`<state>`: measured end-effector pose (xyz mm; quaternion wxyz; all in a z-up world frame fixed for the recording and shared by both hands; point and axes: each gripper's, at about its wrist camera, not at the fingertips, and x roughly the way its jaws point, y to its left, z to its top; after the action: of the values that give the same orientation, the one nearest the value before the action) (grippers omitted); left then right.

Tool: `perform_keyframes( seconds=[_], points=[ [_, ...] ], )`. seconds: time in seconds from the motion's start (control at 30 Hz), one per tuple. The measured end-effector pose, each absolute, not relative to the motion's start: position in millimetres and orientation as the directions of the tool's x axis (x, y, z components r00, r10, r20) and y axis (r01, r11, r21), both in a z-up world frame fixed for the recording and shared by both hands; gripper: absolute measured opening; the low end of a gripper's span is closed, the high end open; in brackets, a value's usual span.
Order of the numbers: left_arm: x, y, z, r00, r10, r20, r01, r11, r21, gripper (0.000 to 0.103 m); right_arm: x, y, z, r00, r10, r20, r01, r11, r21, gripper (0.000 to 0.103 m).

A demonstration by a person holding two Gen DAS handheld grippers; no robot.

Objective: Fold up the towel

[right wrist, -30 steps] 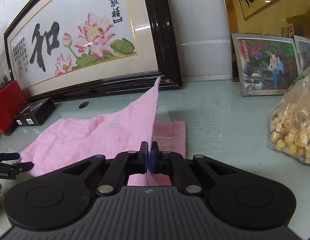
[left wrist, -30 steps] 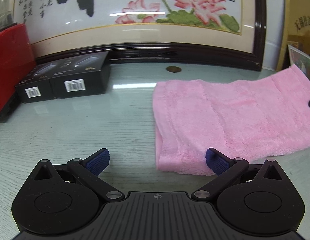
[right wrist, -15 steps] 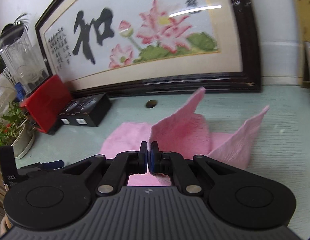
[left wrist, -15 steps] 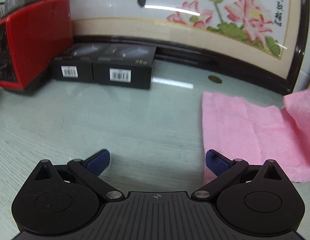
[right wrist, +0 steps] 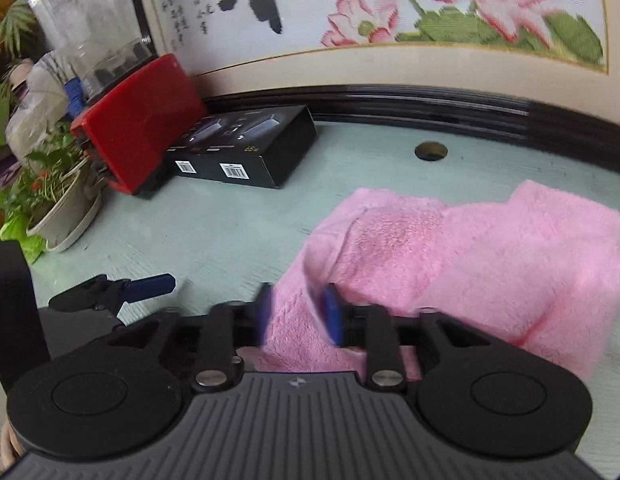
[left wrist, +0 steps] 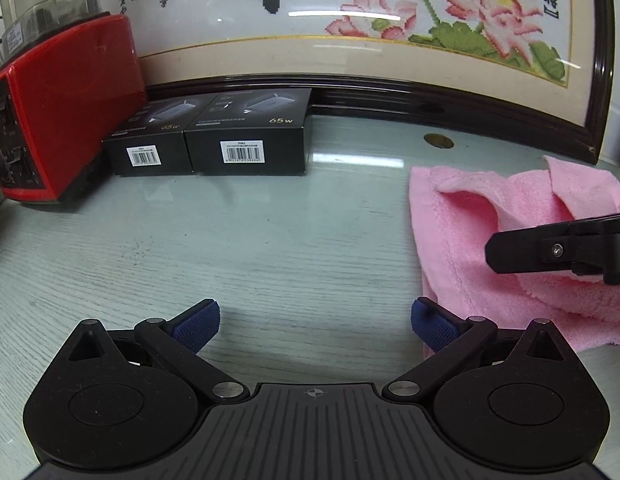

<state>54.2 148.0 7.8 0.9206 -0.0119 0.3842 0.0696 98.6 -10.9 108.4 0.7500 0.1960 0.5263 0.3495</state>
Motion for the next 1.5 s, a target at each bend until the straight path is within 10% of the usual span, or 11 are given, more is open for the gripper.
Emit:
perform_keyframes(
  seconds=[0.33,0.63,0.87,0.97,1.3,1.5],
  points=[
    [49.6,132.4,8.4,0.722,0.131,-0.679,-0.085,0.991,0.100,0.103,100.2,-103.4,119.9,0.396,0.689,-0.607,-0.193,0.708,0.679,0.084],
    [48.6,126.8,8.0,0.735,0.130,-0.665,-0.064,0.990,0.124,0.103,113.0,-85.3,77.2,0.300,0.611,-0.732,-0.109,0.785,0.610,0.071],
    [48.9,128.5,7.2,0.736,0.125,-0.665,-0.063,0.991,0.117,0.103,97.0,-51.9,75.5,0.289,0.479,-0.829,-0.175,0.878,0.446,0.015],
    [48.7,128.8,7.1,0.735,0.124,-0.666,-0.063,0.991,0.115,0.103,89.1,-63.3,82.2,0.321,0.506,-0.800,-0.178,0.862,0.474,0.011],
    [49.8,134.1,6.7,0.727,0.100,-0.680,-0.065,0.995,0.076,0.103,78.8,-92.1,121.8,0.352,0.787,-0.507,-0.285,0.606,0.743,0.008],
    [50.3,135.1,6.6,0.724,0.093,-0.683,-0.065,0.996,0.068,0.103,83.9,-70.1,118.8,0.378,0.649,-0.660,-0.259,0.759,0.597,0.036]
  ],
)
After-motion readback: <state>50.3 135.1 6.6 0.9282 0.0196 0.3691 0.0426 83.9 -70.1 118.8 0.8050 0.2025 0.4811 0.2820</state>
